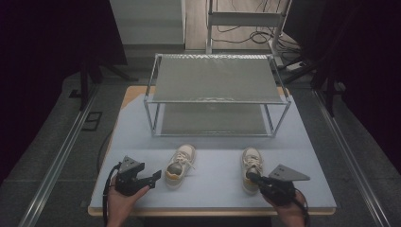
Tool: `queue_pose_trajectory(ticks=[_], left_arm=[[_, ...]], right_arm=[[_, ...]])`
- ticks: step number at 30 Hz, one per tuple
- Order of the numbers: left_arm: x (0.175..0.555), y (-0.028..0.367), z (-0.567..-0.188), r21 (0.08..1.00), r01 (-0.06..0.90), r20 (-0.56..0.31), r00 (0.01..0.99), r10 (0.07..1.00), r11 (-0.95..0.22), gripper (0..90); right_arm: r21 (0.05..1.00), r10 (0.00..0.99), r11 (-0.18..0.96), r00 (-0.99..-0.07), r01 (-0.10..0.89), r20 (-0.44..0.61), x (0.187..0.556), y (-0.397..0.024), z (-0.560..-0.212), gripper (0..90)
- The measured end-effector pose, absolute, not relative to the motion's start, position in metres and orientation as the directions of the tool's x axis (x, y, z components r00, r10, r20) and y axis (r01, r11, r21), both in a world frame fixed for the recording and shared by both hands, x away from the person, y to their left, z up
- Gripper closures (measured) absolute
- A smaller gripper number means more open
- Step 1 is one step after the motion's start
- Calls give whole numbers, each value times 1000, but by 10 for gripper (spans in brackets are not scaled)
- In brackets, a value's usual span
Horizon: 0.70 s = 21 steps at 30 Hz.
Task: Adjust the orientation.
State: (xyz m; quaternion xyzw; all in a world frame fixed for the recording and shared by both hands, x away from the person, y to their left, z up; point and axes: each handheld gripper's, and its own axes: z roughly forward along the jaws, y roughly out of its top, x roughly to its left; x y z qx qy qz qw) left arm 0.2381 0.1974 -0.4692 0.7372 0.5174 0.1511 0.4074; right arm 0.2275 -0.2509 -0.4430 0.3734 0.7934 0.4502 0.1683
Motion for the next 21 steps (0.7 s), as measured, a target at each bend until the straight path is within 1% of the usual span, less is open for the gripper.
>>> queue_pose_trajectory(ticks=[2,3,5,7,9,11,15,17,18,21], left_arm=[[238,198,-469,759,638,-199,420,885,-132,248],[238,198,-469,758,639,-199,418,886,-131,248],[239,200,-469,756,643,-203,411,889,-125,248],[239,201,-471,754,645,-205,410,889,-123,248],[239,201,-471,754,645,-203,408,890,-124,249],[239,201,-470,757,642,-204,408,890,-120,249],[239,201,-471,754,645,-204,409,889,-124,249],[239,201,-471,752,647,-202,409,890,-127,248],[238,201,-470,755,643,-202,411,889,-126,248],[238,201,-468,759,639,-203,411,889,-122,248]], right_arm=[[832,718,343,-693,437,68,226,-234,-448,896],[823,709,370,-704,431,49,224,-225,-452,896],[808,697,405,-716,429,31,223,-216,-458,896],[789,704,427,-710,442,16,225,-213,-466,895],[782,712,425,-702,455,22,228,-217,-471,896],[790,717,390,-694,474,62,227,-226,-470,897],[785,743,380,-667,489,56,223,-240,-473,897],[782,757,368,-650,504,63,225,-248,-476,897],[774,779,358,-624,522,60,228,-255,-479,897],[770,785,344,-614,537,78,232,-262,-482,896]])
